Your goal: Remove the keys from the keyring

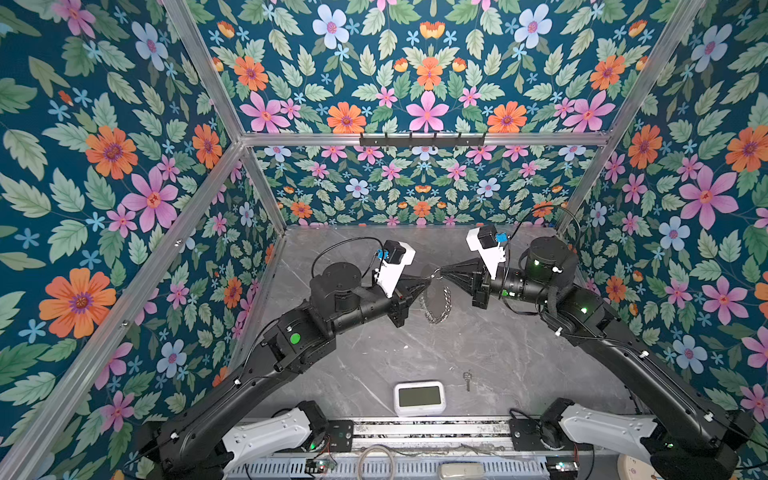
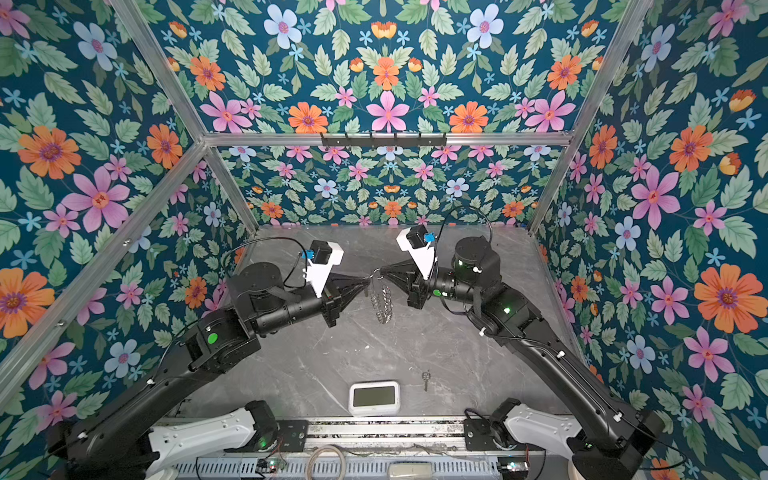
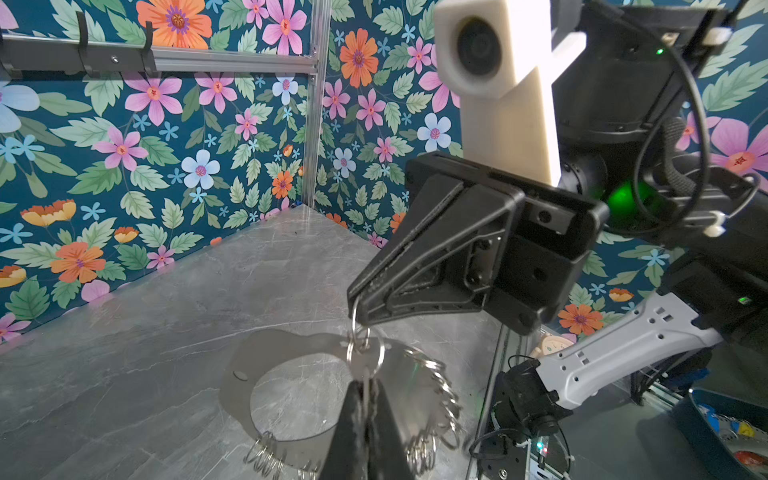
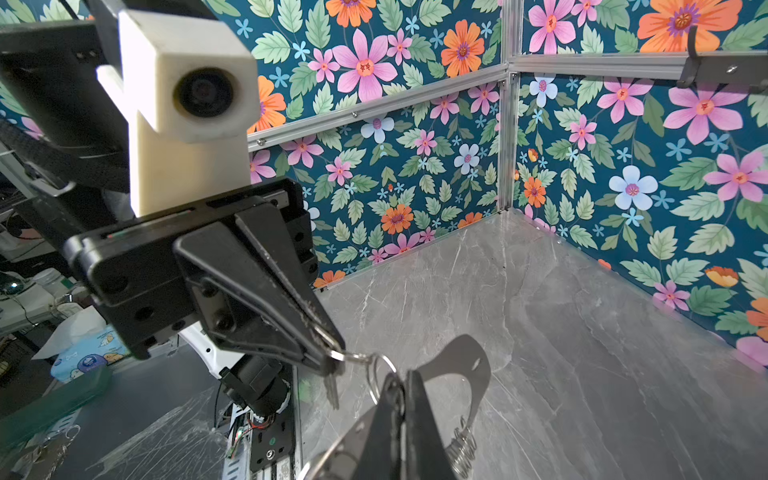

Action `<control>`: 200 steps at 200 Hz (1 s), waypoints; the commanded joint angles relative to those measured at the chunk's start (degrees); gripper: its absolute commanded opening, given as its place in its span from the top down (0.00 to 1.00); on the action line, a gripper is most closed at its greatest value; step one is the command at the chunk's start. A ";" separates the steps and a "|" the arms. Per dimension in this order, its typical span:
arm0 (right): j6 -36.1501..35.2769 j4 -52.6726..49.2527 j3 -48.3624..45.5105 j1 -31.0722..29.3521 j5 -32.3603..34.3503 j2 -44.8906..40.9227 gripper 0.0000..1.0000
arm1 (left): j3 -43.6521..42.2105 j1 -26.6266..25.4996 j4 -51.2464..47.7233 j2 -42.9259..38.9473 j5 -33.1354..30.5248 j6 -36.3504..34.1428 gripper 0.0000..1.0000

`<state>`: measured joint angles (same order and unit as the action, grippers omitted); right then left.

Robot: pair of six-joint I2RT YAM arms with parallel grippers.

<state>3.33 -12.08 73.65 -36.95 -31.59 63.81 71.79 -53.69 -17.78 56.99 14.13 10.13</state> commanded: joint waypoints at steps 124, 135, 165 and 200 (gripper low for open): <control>8.40 8.49 -3.80 4.64 7.77 -1.09 1.00 | 0.15 -1.06 1.00 -0.26 6.22 -0.90 1.00; 9.62 9.67 -4.23 5.48 6.76 -1.18 1.00 | 0.16 -1.15 0.76 0.00 6.41 -0.90 1.00; 12.78 13.32 -5.33 6.68 4.85 -0.87 1.00 | 0.19 -1.57 0.72 0.48 6.27 -1.08 1.00; 14.51 15.26 -5.37 6.79 2.48 0.27 1.00 | 0.21 -1.77 0.73 0.68 5.73 -1.40 1.00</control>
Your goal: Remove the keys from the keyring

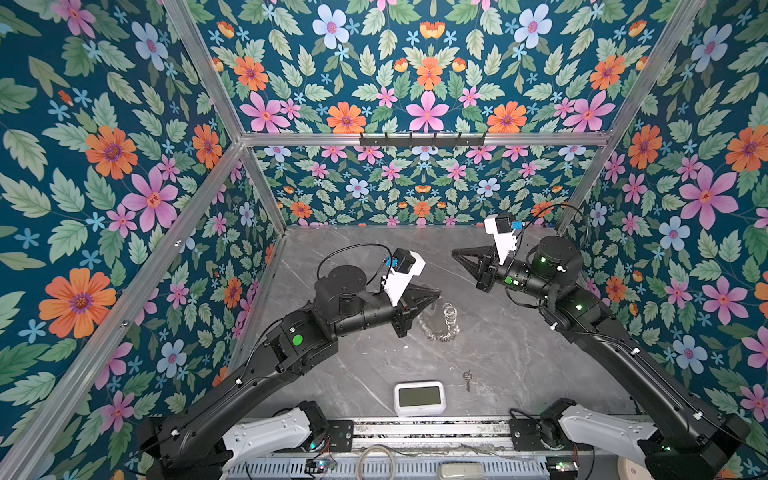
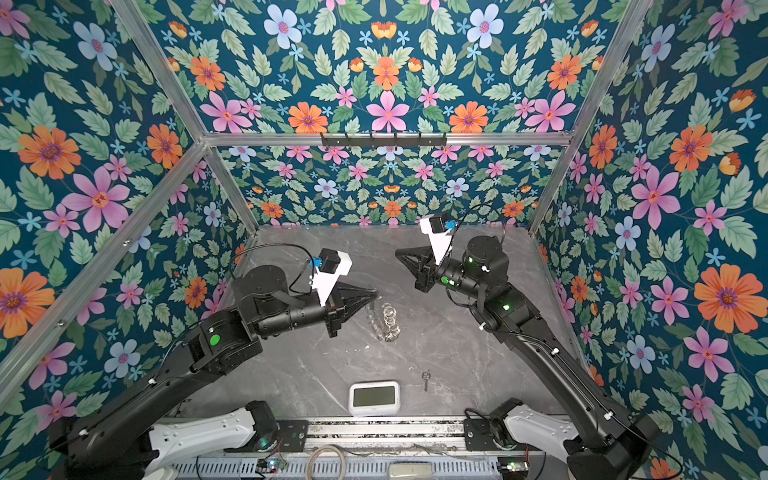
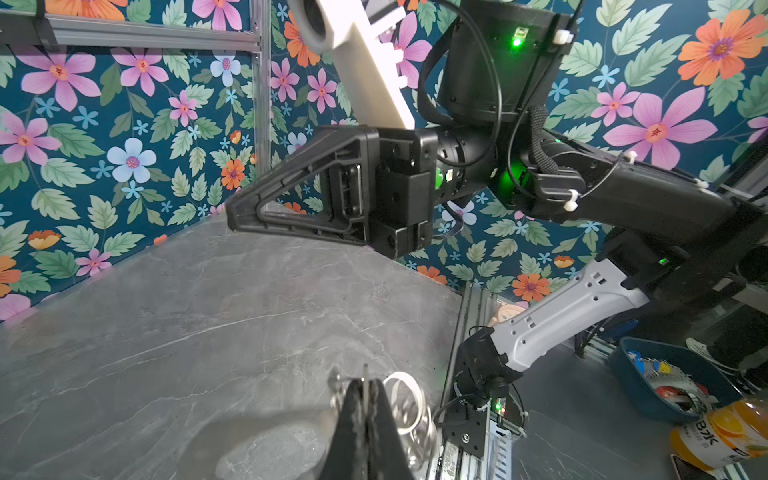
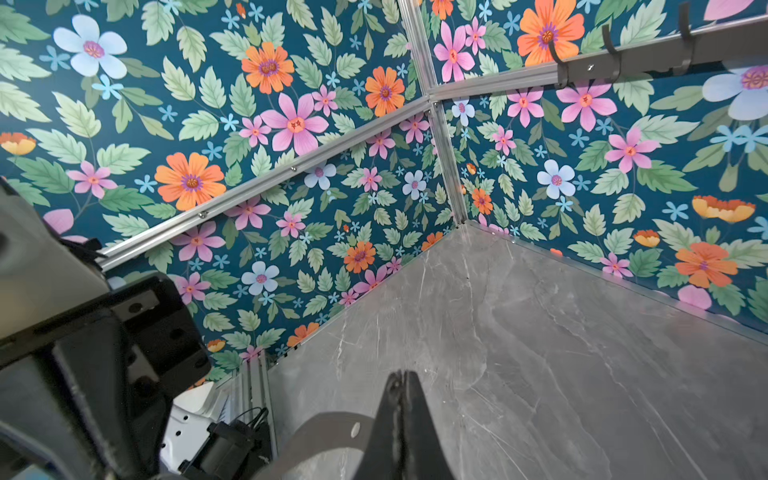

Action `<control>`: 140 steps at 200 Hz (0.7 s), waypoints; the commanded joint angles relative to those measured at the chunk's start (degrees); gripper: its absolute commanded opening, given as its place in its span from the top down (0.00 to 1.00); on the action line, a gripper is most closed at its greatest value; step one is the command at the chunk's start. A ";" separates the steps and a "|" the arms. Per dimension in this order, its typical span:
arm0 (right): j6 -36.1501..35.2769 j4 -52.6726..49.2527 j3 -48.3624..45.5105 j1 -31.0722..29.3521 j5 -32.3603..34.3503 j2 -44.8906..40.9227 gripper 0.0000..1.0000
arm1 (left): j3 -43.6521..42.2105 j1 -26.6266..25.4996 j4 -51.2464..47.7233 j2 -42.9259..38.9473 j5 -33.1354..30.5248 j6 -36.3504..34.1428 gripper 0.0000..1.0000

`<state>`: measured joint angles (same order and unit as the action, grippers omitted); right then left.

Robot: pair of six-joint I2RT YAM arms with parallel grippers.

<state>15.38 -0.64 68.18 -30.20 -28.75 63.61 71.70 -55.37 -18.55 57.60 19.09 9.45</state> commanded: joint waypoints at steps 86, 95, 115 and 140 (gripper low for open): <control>-3.44 -3.51 0.02 1.76 -11.12 -2.14 0.56 | 4.86 -0.17 -4.25 2.04 5.86 -3.56 1.00; -3.71 -3.61 0.11 2.47 -15.51 -1.93 0.55 | 5.69 -0.17 -5.43 2.46 7.13 -4.23 1.00; -4.58 -3.53 0.17 3.50 -21.32 -1.63 0.54 | 7.97 -0.17 -7.97 3.70 10.26 -5.65 1.00; -4.80 -2.09 0.20 5.40 -31.44 -1.13 0.53 | 10.30 -0.17 -10.47 5.02 13.71 -6.94 1.00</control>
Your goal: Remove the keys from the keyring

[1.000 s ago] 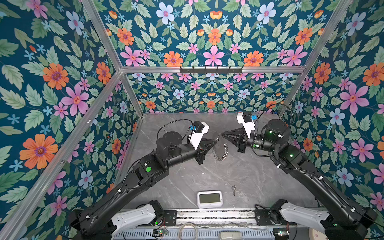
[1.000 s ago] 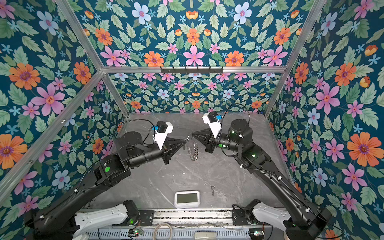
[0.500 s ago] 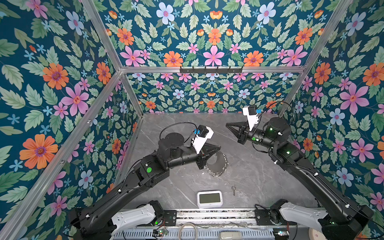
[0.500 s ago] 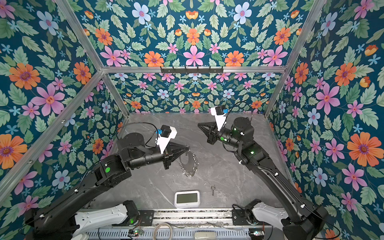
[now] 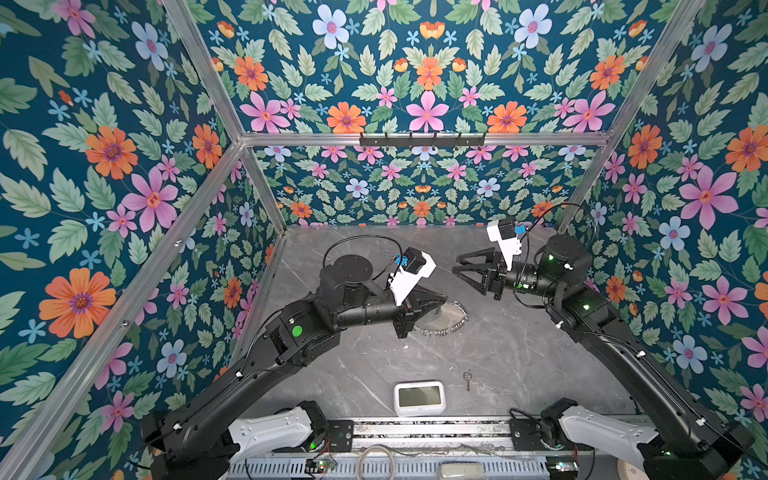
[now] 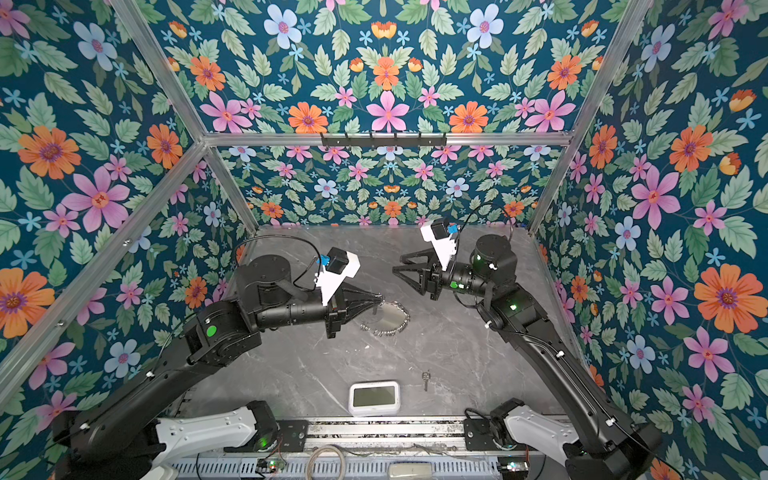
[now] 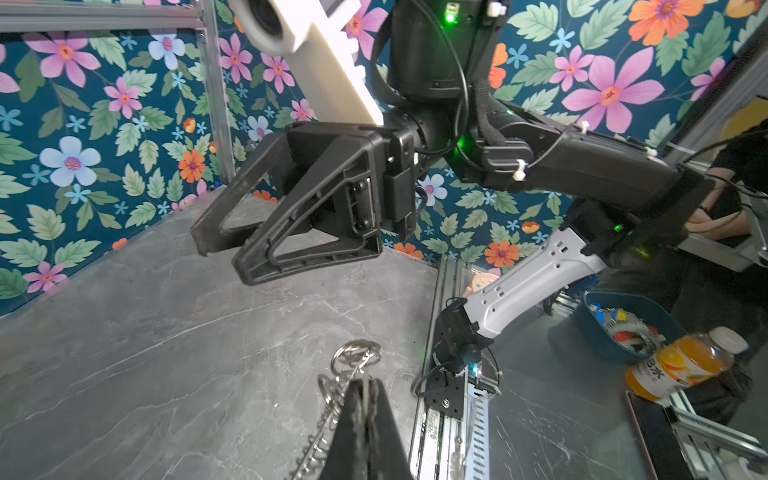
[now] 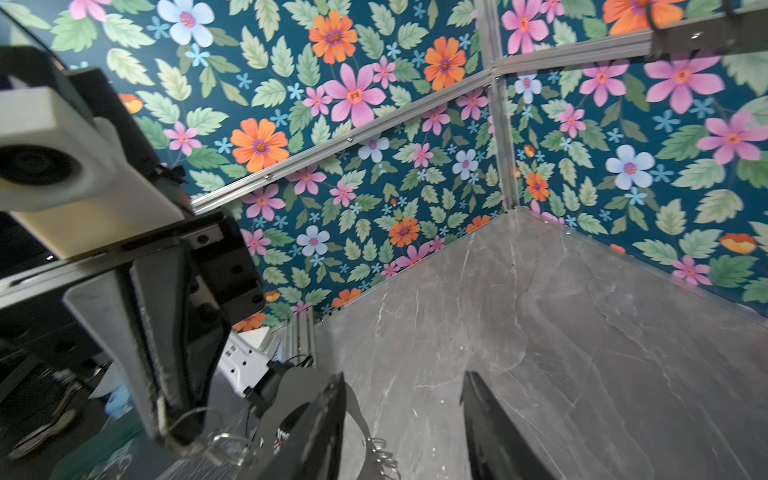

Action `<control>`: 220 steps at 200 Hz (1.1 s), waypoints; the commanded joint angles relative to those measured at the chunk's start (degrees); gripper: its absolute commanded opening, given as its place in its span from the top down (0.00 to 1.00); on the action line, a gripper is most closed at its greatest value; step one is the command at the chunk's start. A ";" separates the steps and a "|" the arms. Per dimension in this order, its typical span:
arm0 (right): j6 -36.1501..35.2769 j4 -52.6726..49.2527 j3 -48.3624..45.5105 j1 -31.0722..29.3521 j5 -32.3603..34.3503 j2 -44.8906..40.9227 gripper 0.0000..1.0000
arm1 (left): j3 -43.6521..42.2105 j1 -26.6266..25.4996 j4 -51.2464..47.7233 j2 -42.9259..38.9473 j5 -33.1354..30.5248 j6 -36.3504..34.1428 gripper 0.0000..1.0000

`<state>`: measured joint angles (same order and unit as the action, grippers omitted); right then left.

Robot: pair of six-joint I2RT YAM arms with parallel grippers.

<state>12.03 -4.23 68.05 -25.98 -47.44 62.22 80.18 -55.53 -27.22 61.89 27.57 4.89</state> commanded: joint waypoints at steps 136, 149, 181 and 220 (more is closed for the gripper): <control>-6.98 -4.15 2.18 -0.41 -25.07 0.70 0.51 | 6.20 -0.01 -4.07 2.79 9.44 -4.14 1.00; -9.26 -6.91 3.10 -1.41 -23.14 0.78 0.52 | 6.21 -0.01 -3.73 2.97 9.52 -4.18 1.00; -11.44 -9.23 3.55 -2.84 -21.76 1.15 0.52 | 6.35 0.05 -3.30 3.06 9.69 -4.01 1.00; -12.10 -9.77 3.01 -3.29 -20.77 0.45 0.55 | 6.35 0.04 -2.57 2.80 9.27 -3.56 1.00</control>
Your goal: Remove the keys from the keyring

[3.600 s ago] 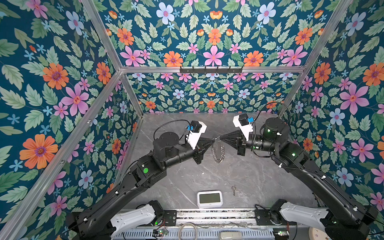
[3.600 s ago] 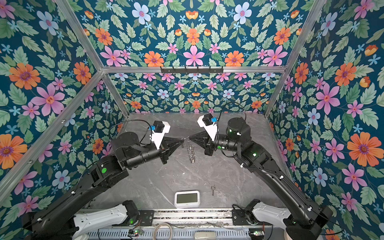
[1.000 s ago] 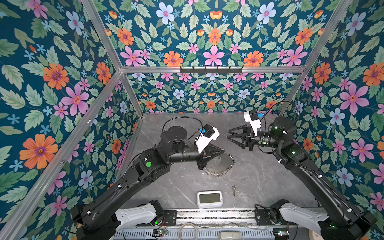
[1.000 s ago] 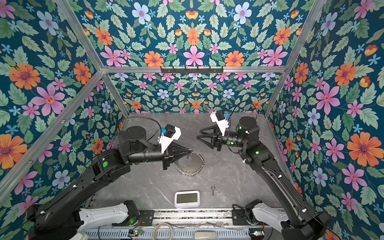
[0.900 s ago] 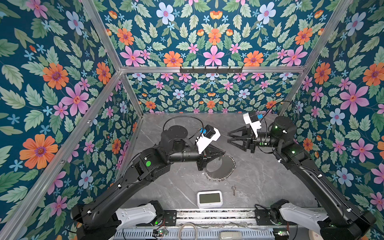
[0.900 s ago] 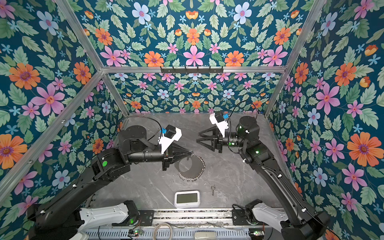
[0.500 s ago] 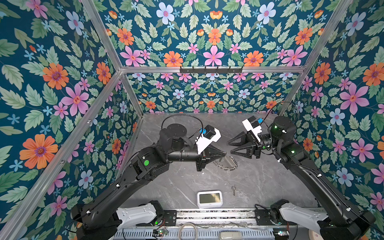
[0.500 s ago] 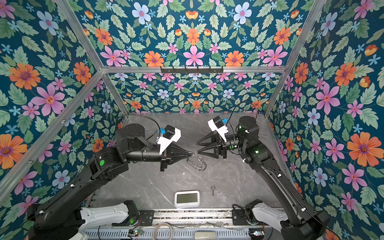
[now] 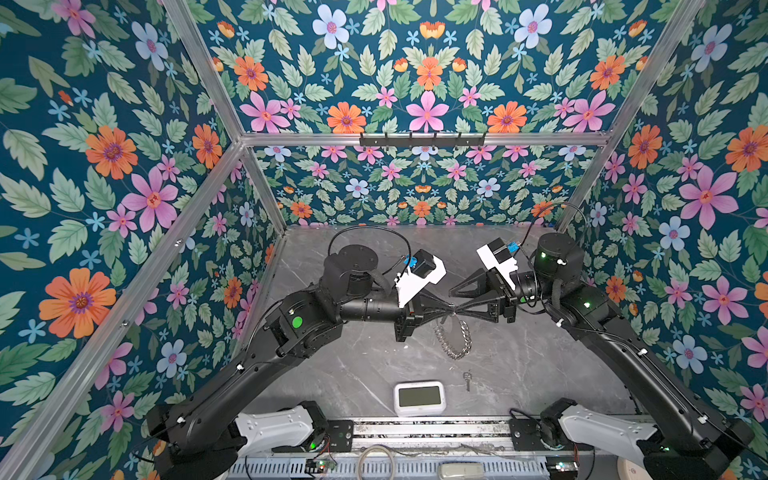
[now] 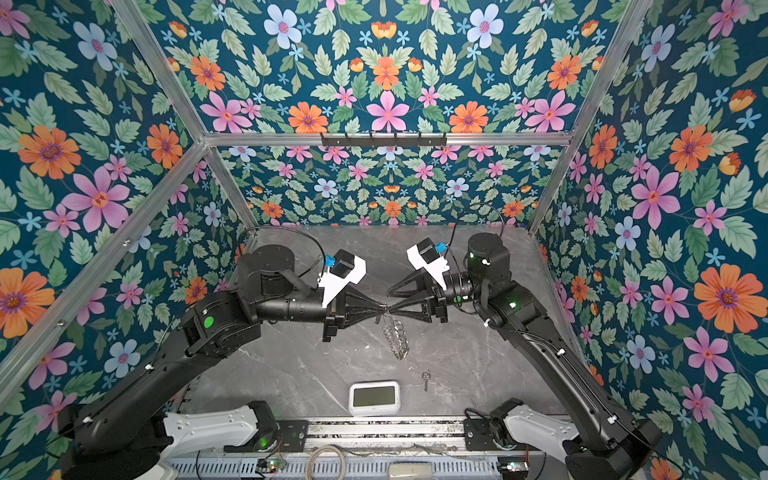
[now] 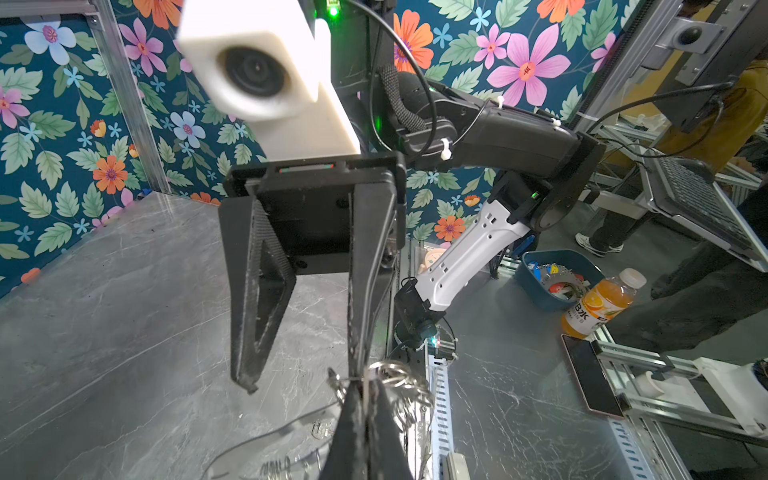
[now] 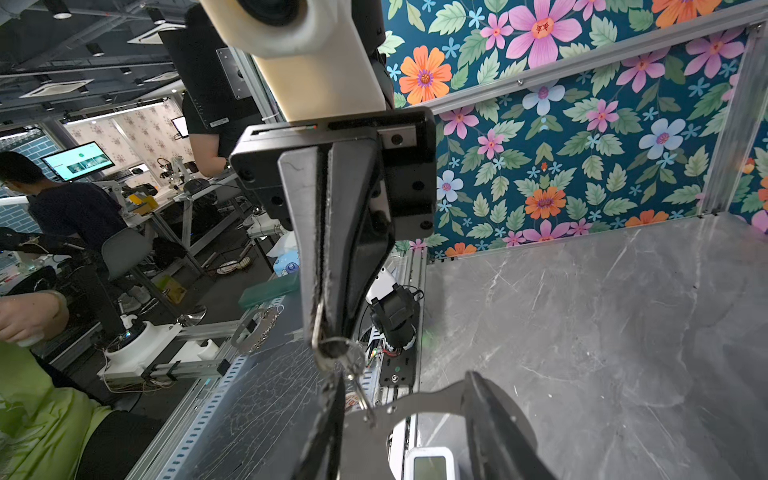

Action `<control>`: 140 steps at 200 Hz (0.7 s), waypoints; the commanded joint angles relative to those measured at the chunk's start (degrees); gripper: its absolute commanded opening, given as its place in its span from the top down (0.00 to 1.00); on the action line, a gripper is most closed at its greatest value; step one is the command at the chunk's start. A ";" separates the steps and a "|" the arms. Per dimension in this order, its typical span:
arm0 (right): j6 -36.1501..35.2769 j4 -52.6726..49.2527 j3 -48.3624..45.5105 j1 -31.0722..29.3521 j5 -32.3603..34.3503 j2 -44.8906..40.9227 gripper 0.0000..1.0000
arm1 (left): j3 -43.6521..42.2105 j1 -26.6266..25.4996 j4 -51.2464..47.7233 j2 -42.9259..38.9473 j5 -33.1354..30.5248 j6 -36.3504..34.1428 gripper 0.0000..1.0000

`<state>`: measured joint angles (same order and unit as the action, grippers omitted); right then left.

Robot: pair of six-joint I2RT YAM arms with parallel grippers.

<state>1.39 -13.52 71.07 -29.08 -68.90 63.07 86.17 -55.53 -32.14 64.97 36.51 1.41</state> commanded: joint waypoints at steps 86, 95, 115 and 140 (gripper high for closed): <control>-1.05 0.51 0.29 -1.15 1.26 0.01 0.71 | 0.10 0.06 3.75 -0.25 -0.33 0.53 1.00; -0.96 0.75 0.23 -1.24 1.38 0.04 0.75 | 0.13 0.05 3.75 -0.28 -0.67 0.61 1.00; -0.68 1.19 0.05 -1.46 1.70 -0.07 0.79 | 0.01 0.07 3.84 -0.45 -1.29 0.70 1.00; -0.09 2.00 -0.31 -1.54 1.85 -0.24 0.86 | -0.21 0.02 4.01 -0.72 -1.84 0.88 1.00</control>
<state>0.93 -13.67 71.02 -30.59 -67.31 62.96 85.97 -55.51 -31.38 64.69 35.35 1.87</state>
